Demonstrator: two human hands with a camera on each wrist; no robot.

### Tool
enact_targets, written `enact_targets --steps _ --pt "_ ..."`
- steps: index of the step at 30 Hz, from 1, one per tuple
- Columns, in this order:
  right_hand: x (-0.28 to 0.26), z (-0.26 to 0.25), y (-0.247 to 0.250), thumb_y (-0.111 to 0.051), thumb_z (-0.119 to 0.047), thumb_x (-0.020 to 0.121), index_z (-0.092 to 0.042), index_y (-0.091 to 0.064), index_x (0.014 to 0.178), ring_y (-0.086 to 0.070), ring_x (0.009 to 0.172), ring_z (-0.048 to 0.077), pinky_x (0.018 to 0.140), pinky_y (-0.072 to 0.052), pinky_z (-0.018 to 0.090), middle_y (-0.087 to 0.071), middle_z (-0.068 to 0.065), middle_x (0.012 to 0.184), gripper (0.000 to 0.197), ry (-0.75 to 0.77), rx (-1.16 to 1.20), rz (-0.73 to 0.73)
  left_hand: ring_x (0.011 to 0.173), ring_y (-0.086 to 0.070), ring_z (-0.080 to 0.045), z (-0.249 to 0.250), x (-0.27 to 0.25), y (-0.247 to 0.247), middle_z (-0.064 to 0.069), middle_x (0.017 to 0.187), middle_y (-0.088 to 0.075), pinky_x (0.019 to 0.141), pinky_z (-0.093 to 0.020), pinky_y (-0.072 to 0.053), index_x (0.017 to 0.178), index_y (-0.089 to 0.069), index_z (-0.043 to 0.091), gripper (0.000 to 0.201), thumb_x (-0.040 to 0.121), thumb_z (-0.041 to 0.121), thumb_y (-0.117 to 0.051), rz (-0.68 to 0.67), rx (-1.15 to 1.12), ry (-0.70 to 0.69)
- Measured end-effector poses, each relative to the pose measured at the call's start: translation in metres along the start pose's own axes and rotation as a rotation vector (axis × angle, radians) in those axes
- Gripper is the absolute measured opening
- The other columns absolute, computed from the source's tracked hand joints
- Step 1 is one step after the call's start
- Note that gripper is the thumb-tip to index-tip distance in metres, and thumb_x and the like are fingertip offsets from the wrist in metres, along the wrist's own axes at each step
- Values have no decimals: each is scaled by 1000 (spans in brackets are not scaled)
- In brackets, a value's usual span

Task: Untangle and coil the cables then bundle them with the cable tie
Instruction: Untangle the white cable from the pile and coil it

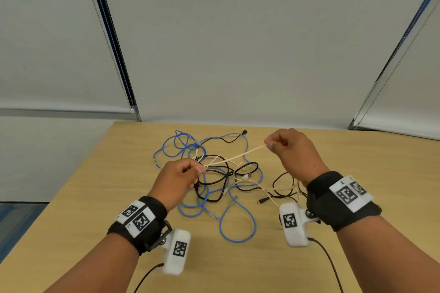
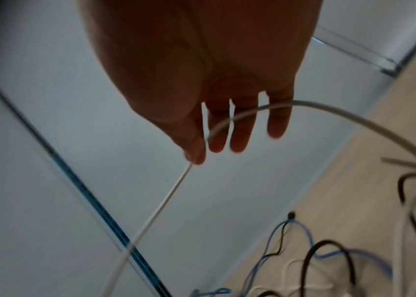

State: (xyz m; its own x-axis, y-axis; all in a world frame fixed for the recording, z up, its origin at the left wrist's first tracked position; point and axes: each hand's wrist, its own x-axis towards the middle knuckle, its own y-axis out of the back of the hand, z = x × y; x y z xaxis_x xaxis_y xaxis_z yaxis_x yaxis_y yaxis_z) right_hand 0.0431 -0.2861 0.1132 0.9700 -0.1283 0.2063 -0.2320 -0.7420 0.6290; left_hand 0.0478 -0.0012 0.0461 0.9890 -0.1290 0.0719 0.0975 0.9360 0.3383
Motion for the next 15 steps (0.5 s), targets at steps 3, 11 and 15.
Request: enact_targets --steps 3,11,15 --pt "-7 -11 -12 -64 -31 95 -31 -69 118 -57 114 17 98 -44 36 -63 -3 122 23 194 -226 -52 56 -53 -3 10 4 -6 8 62 -59 60 -22 -47 76 -75 27 20 93 20 -68 -29 21 -51" --pt "-12 -6 -28 -56 -32 100 -26 -65 84 -66 68 11 63 -50 34 -69 -5 72 19 102 -82 -383 57 -54 6 24 30 28 22 63 -66 55 -9 -40 75 -73 24 18 91 21 -67 229 73 -149" --pt "3 26 1 -62 -26 98 -19 -69 83 -52 57 13 66 -58 38 -53 -4 67 17 -88 231 -191 47 -47 2 -3 36 63 12 64 -70 54 -25 -39 76 -77 18 15 89 20 -71 255 42 -1"
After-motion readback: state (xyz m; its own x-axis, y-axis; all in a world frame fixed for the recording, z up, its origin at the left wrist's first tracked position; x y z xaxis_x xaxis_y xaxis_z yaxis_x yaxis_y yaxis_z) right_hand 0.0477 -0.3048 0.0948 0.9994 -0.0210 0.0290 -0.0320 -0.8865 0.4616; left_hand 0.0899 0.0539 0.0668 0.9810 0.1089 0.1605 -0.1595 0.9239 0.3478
